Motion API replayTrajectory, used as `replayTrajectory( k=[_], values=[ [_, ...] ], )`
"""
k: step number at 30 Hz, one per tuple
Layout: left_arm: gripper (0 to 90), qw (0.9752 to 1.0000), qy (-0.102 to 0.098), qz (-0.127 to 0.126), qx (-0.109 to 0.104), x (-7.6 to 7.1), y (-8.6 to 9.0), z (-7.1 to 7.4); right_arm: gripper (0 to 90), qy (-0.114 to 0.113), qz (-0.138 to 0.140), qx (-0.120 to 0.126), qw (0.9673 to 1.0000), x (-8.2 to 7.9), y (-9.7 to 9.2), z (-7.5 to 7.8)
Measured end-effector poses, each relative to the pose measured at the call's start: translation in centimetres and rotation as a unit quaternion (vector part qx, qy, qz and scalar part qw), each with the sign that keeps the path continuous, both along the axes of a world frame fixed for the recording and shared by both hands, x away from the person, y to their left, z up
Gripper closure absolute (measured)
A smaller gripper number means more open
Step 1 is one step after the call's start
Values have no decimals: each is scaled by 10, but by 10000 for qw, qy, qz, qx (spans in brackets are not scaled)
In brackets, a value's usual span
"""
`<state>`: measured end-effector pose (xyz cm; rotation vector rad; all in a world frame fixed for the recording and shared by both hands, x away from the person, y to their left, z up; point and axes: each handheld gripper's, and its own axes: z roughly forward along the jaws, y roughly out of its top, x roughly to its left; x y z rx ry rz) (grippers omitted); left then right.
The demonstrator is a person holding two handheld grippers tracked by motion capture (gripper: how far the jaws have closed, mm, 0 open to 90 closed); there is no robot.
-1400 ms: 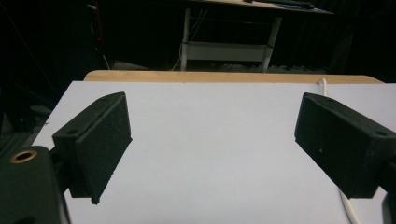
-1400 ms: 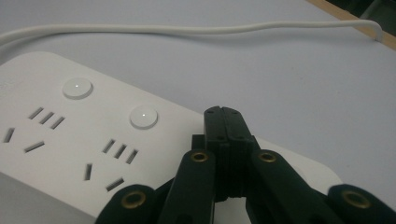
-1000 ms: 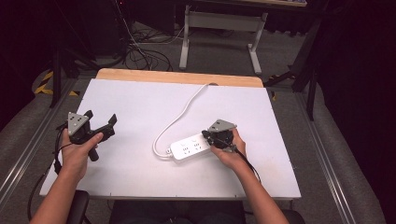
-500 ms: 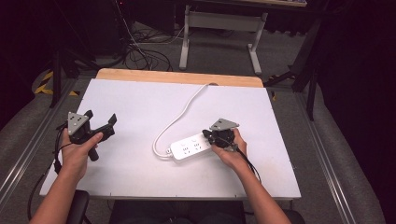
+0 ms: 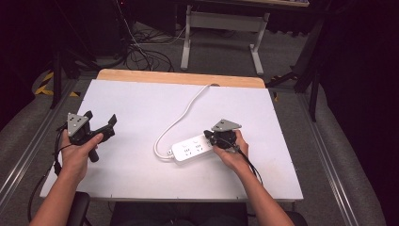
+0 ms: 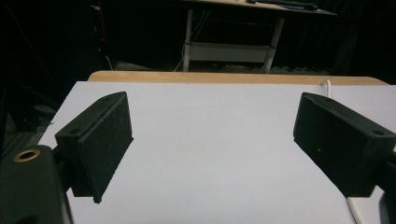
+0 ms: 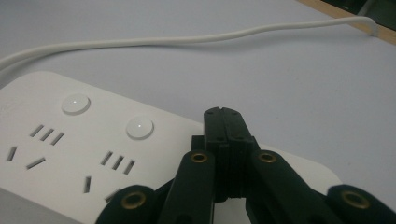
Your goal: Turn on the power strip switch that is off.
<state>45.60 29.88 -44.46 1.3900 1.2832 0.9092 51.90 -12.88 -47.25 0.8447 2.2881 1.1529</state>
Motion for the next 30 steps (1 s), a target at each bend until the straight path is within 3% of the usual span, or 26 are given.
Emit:
replayTrajectory(
  k=[5,12,17,30],
  values=[
    [124,10000,-6,23,10,0,1,0,900,-14,1,48,10000,0,-1,1],
    [124,10000,-11,36,5,0,1,0,900,-236,122,496,9984,-6,-3,12],
    [124,10000,-13,43,14,0,2,0,891,-441,161,909,9948,-9,-12,21],
    [124,10000,-2,40,24,-1,2,0,833,-670,39,1486,9866,-17,-44,35]
  ],
)
